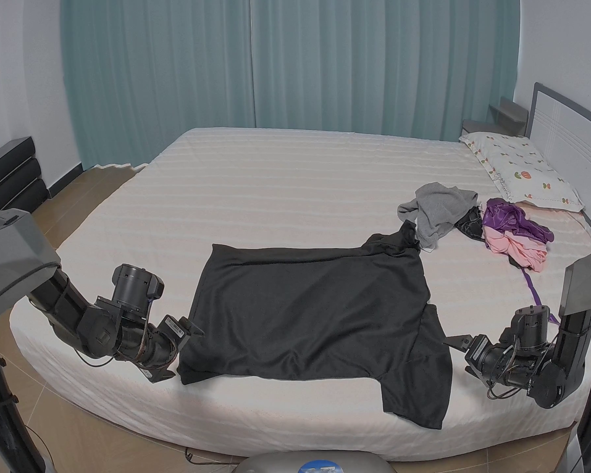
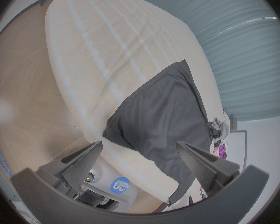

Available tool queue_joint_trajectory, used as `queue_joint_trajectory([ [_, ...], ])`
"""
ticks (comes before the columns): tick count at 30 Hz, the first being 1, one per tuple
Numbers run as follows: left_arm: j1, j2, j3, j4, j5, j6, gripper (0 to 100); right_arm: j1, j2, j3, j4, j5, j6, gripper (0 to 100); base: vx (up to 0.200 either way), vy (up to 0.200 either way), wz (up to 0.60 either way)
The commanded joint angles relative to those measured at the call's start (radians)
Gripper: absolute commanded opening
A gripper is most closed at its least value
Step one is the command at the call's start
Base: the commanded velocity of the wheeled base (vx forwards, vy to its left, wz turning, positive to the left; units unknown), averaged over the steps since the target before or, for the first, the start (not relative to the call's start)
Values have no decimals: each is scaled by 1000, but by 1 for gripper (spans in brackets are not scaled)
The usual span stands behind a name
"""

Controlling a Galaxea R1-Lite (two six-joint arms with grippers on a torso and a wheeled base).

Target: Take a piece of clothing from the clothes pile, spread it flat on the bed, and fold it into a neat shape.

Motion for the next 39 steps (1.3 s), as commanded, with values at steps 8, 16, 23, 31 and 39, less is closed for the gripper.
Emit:
queue_joint_trajectory([
  [8, -18, 5, 16, 1, 1, 19, 100, 14, 26, 11, -29, 0, -2, 100, 0, 0, 0],
  [16, -21, 60, 18, 0, 102, 81, 100, 14, 70, 20, -68, -3, -3, 100, 0, 0, 0],
  [23, -63, 114, 13, -14, 133, 82, 100, 26, 75, 23, -72, -1, -3, 100, 0, 0, 0],
  [31, -67, 207, 4, -148, 234, 147, 100, 29, 96, 25, -89, 0, -2, 100, 0, 0, 0],
  [39, -77, 226, -22, -148, 242, 159, 100, 37, 112, 31, -97, -1, -2, 100, 0, 0, 0],
])
